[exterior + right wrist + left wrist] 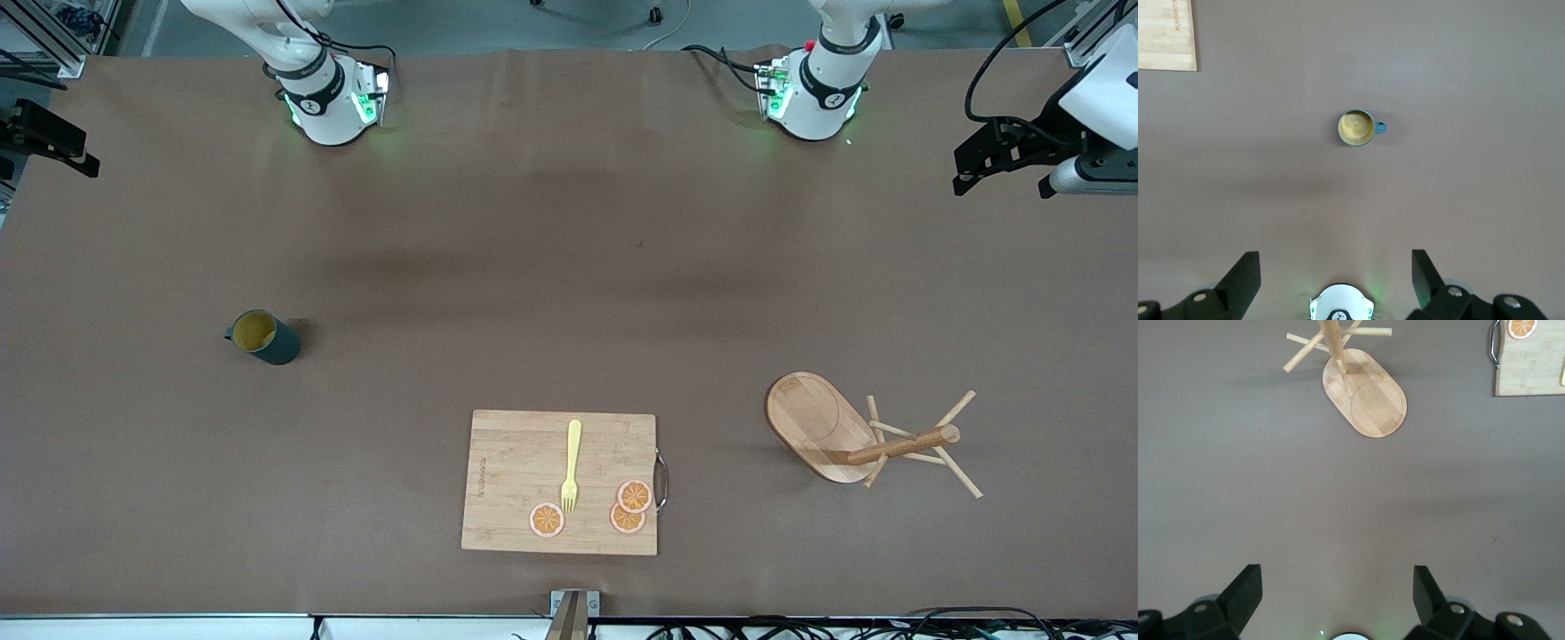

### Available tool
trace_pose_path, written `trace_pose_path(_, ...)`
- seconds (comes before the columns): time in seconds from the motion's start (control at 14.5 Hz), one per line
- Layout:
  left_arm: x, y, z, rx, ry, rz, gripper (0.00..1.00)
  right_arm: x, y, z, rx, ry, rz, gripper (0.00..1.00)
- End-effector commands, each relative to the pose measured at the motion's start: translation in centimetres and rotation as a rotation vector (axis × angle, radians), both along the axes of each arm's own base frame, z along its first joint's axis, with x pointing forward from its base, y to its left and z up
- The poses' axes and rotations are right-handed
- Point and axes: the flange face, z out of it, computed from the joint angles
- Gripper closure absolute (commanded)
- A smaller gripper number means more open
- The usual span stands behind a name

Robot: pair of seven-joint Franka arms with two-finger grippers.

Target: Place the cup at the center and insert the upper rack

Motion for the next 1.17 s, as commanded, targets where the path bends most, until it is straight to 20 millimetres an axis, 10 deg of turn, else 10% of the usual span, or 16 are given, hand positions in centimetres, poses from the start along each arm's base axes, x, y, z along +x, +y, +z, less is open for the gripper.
trace_pose_path(0.0, 0.3, -0.1, 0.5, 0.016, -0.01, -0.025, 0.0, -0.8, -0.6, 0.0, -0.009, -0.003, -0.012, 0.0)
trace_pose_path(0.62, 1.4, 0.0, 0.0, 0.01, -0.002, -0.024, 0.0, -0.5, -1.6, 0.6, -0.008, -0.04, -0.033, 0.0)
trace_pose_path(1.11, 1.6, 0.3, -0.5, 0.012, 0.01, -0.022, 0.0, 6.3, -3.6, -5.8, -0.019, -0.076, -0.05, 0.0)
